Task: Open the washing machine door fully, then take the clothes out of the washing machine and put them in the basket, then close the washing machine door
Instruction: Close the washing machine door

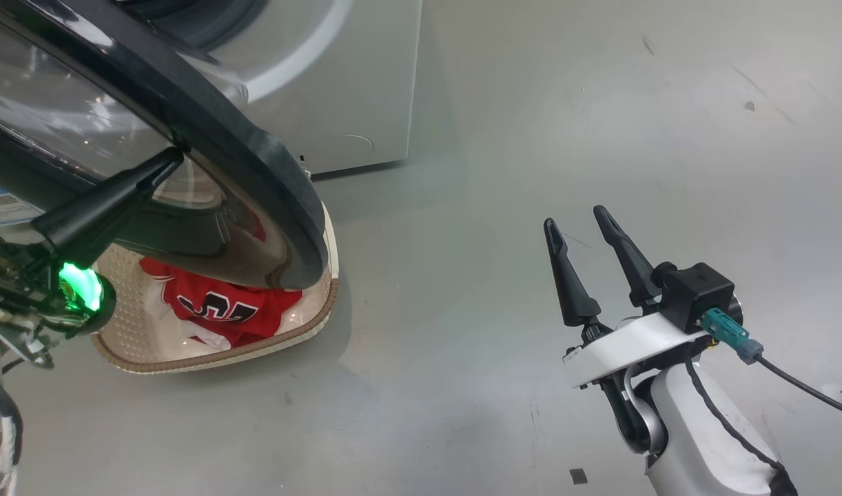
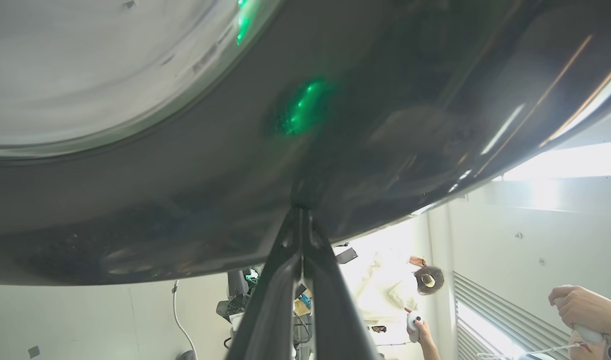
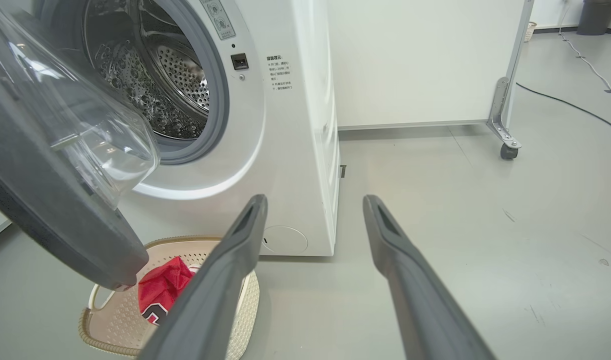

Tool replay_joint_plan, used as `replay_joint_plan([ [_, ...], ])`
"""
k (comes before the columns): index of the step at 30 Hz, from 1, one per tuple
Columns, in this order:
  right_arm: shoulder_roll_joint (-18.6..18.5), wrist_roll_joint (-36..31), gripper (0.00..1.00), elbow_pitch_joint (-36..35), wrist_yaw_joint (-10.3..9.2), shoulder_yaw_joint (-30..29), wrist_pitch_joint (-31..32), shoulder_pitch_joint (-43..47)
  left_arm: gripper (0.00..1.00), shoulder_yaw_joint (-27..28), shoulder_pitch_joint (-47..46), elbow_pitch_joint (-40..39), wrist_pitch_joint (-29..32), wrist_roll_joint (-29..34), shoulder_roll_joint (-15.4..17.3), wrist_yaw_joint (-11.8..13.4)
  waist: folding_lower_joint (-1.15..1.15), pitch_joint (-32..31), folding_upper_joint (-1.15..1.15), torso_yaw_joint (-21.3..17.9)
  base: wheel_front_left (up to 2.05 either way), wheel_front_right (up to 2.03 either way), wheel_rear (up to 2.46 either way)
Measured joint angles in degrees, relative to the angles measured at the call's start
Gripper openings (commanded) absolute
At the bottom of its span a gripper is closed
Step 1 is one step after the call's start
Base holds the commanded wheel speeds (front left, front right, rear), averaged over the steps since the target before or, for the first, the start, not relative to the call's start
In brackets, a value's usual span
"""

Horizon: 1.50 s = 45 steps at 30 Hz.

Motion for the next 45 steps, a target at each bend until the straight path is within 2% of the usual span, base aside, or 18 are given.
replay_joint_plan([
  [9,0.0,1.7,1.0,-1.0,-0.56,1.7,0.0,-1.6,0.0,-0.5,-6.5,1.0,-1.4,0.2,0.9,2.3,0.0,2.7,0.0,-3.4,0.0,0.0,0.0],
  [17,0.0,3.4,1.0,-1.8,-1.05,2.9,0.0,-2.8,0.0,-1.8,-13.6,2.4,-2.6,1.1,1.1,3.2,0.0,5.5,0.0,-5.8,0.0,0.0,0.0],
  [29,0.0,5.5,1.0,-3.1,-1.56,5.5,0.0,-5.4,0.0,-3.2,-22.7,8.3,-6.4,4.2,1.9,3.8,0.0,8.9,0.0,-9.0,0.0,0.0,0.0],
  [45,0.0,7.0,1.0,-3.4,-2.53,7.3,0.0,-6.5,0.0,-4.7,-30.7,16.7,-12.1,8.7,1.2,3.8,0.0,10.8,0.0,-11.9,0.0,0.0,0.0],
])
